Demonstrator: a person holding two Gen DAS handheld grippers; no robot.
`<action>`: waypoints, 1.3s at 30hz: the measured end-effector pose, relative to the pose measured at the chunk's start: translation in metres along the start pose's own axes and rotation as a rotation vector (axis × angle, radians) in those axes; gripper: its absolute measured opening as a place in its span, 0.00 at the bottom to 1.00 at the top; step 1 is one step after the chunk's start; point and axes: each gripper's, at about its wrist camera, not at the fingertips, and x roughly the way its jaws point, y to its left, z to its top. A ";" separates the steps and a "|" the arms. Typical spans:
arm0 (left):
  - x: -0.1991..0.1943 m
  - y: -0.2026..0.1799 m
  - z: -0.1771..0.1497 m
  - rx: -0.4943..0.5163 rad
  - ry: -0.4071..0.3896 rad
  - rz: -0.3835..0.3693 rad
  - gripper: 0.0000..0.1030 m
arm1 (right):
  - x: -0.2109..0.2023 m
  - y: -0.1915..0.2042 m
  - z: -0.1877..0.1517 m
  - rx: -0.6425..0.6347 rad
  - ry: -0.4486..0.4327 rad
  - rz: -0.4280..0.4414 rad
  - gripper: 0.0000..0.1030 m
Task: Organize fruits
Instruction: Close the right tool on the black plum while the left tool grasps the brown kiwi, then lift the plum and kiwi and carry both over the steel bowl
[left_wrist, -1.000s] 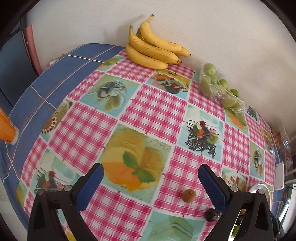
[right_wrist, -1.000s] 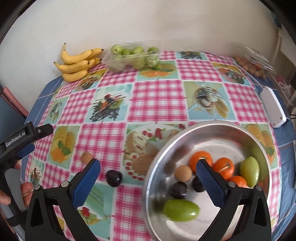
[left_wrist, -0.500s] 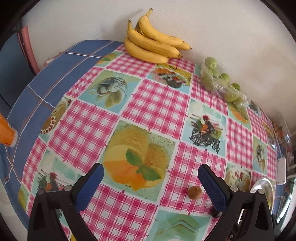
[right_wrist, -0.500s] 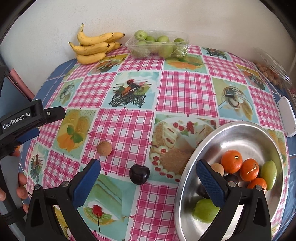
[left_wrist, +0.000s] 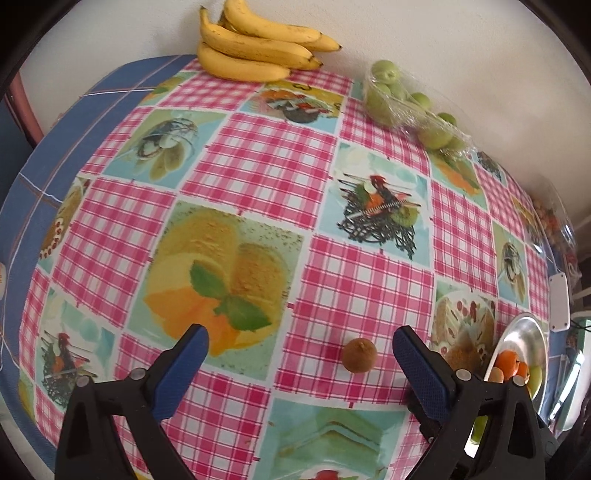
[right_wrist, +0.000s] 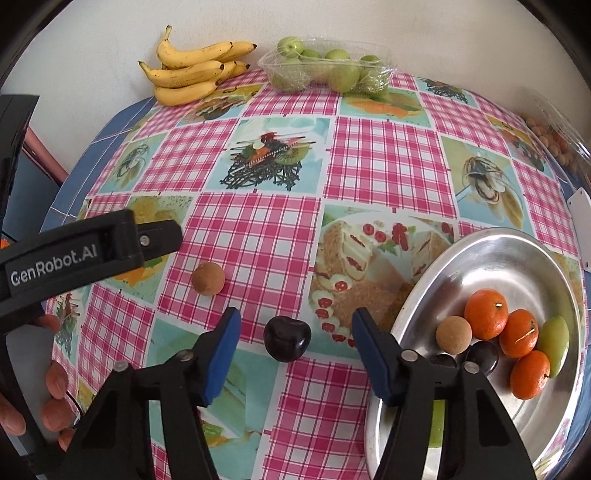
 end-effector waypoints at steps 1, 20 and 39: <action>0.002 -0.002 -0.001 0.001 0.009 -0.009 0.88 | 0.001 0.000 0.000 -0.002 0.006 0.001 0.58; 0.022 -0.023 -0.004 0.012 0.067 -0.105 0.39 | 0.014 0.005 -0.006 -0.021 0.053 0.023 0.30; -0.007 -0.032 0.007 0.030 0.012 -0.149 0.25 | -0.001 0.008 -0.002 -0.032 0.012 0.033 0.29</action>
